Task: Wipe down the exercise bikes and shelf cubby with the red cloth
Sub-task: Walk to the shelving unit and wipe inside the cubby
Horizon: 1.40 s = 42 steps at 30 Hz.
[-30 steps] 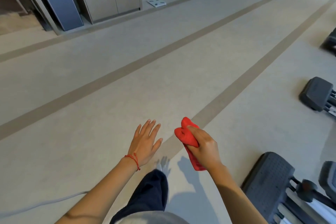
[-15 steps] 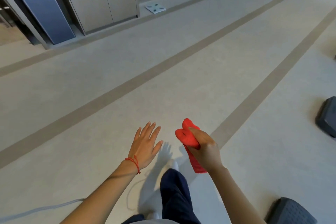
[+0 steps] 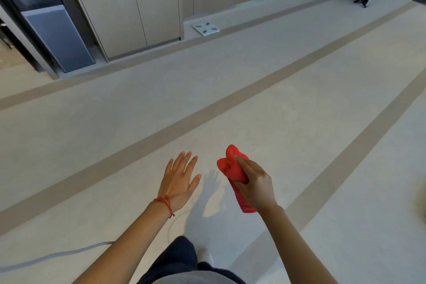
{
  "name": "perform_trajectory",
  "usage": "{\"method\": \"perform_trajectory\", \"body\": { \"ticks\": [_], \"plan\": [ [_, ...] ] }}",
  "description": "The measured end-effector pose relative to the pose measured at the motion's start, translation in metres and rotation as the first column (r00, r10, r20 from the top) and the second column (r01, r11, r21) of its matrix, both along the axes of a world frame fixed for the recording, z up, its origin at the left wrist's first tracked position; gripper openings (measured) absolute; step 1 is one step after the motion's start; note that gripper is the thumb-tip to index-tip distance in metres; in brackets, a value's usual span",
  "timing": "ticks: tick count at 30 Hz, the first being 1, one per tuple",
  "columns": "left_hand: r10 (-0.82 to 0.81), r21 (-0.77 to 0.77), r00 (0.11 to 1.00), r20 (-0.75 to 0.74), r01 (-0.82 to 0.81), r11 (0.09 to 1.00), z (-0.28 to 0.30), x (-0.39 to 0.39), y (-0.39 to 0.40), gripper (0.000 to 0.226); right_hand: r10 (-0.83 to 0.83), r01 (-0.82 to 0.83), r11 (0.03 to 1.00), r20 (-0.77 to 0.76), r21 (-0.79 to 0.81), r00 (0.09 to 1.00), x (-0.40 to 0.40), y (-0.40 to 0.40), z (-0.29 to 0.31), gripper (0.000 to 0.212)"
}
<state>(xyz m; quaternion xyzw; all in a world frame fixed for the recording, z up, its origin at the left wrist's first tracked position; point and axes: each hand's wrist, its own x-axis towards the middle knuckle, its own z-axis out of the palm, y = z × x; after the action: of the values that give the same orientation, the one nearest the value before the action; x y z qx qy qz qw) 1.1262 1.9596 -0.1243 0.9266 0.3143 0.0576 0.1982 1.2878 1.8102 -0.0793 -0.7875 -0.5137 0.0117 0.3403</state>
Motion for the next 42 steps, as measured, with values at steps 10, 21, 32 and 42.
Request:
{"method": "perform_trajectory", "body": {
  "ticks": [10, 21, 32, 42],
  "plan": [
    [0.01, 0.006, 1.0, -0.025, -0.009, 1.0, -0.009, 0.121, 0.136, 0.06, 0.033, -0.033, 0.999, 0.011, 0.038, 0.999, 0.124, 0.141, -0.003, 0.043],
    [0.073, 0.034, 0.997, 0.0, -0.073, 0.997, 0.015, 0.243, 0.317, 0.051, 0.091, -0.092, 0.995, 0.006, 0.049, 0.996, 0.255, 0.333, 0.005, 0.043],
    [0.28, 0.02, 0.96, -0.022, -0.279, 0.96, -0.001, 0.325, 0.445, 0.077, 0.304, -0.304, 0.95, 0.016, 0.069, 0.953, 0.362, 0.502, -0.003, 0.042],
    [0.505, 0.016, 0.863, -0.004, -0.505, 0.863, 0.017, 0.411, 0.555, 0.099, 0.529, -0.531, 0.846, 0.051, 0.049, 0.847, 0.459, 0.663, -0.005, 0.044]
  ]
}}
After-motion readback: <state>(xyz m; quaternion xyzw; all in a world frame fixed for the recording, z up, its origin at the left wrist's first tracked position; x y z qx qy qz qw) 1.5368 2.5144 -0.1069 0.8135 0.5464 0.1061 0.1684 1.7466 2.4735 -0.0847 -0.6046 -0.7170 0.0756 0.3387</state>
